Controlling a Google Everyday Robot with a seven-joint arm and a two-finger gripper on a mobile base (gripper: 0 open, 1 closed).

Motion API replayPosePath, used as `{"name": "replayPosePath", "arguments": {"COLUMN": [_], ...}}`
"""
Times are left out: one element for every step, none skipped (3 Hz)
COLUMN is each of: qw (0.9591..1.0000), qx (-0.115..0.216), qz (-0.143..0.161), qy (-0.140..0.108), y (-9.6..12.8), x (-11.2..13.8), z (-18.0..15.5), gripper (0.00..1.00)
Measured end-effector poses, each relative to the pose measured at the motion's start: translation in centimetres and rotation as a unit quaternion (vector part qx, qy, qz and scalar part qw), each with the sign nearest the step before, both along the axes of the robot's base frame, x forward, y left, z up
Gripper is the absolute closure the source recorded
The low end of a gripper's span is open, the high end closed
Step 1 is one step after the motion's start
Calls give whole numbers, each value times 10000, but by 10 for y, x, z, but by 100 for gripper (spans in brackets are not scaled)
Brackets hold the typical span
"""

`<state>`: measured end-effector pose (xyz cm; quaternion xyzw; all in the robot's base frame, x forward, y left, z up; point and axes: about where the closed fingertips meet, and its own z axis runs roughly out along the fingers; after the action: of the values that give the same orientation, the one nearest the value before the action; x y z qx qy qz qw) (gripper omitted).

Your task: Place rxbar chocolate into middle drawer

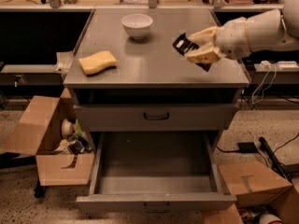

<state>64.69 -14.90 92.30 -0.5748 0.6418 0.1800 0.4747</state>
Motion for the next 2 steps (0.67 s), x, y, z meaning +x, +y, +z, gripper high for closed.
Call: {"name": "replayPosePath", "arguments": {"qw": [9986,9957], "qx": [-241,-311], "qz": [456,777], "qy": [-115,393], "y": [4,7], "x": [-65,-107], "z": [-31,-87], "gripper": [100,100]}}
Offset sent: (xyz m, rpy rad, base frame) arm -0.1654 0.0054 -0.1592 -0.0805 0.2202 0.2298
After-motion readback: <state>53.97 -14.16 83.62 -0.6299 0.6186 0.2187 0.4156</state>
